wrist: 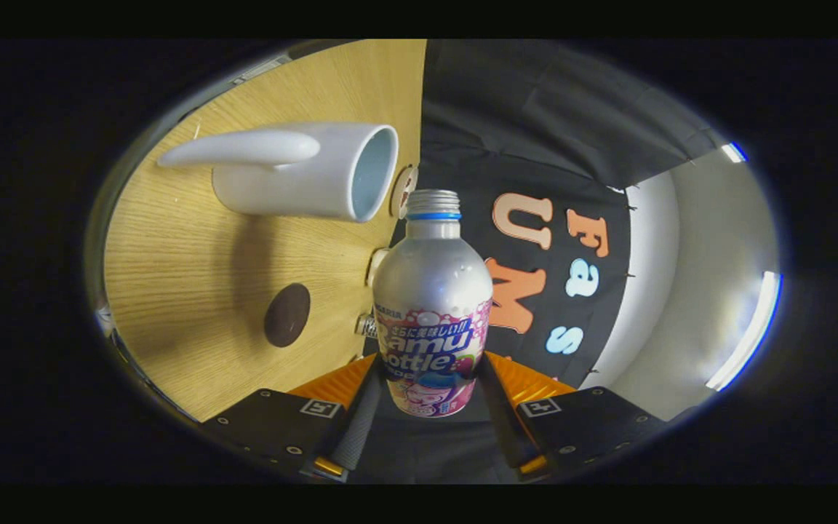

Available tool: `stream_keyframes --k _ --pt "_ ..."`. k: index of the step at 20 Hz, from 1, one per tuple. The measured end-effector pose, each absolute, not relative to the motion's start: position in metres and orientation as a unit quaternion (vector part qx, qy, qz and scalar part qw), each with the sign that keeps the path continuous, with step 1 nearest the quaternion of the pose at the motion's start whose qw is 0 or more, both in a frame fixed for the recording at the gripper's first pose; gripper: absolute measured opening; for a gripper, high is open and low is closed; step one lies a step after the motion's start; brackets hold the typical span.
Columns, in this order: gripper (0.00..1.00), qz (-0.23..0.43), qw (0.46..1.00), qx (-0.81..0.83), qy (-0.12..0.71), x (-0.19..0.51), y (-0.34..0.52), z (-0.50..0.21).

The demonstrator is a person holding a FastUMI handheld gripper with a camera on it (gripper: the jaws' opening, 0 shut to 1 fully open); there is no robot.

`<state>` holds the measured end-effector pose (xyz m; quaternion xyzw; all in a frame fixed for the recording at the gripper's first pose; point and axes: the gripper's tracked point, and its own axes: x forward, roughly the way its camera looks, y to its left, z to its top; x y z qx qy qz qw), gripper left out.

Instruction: Take the bottle from table, then pour the juice into the cup, finally place the bottle on the coaster

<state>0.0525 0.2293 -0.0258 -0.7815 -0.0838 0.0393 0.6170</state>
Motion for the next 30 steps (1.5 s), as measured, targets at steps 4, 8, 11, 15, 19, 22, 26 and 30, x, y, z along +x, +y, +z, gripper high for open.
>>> stream_keyframes --k 4,8,11,15,19,22,26,30 --pt "0.74 0.048 0.598 -0.796 -0.077 0.0516 0.2307 -0.0228" --pt "0.74 0.046 0.59 -0.802 -0.08 0.052 0.2313 -0.0212" --pt "0.74 0.053 0.582 -0.808 -0.079 0.0508 0.2326 -0.0207" --pt "0.74 0.055 0.575 -0.813 -0.079 0.0533 0.2331 -0.0186" --pt "0.74 0.055 0.571 -0.815 -0.085 0.0545 0.2346 -0.0173" --pt "0.74 0.053 0.568 -0.817 -0.08 0.0562 0.2331 -0.0174" --pt "0.74 0.055 0.565 -0.819 -0.078 0.0553 0.234 -0.0175" --pt "0.74 0.054 0.56 -0.823 -0.078 0.0573 0.2339 -0.0158"
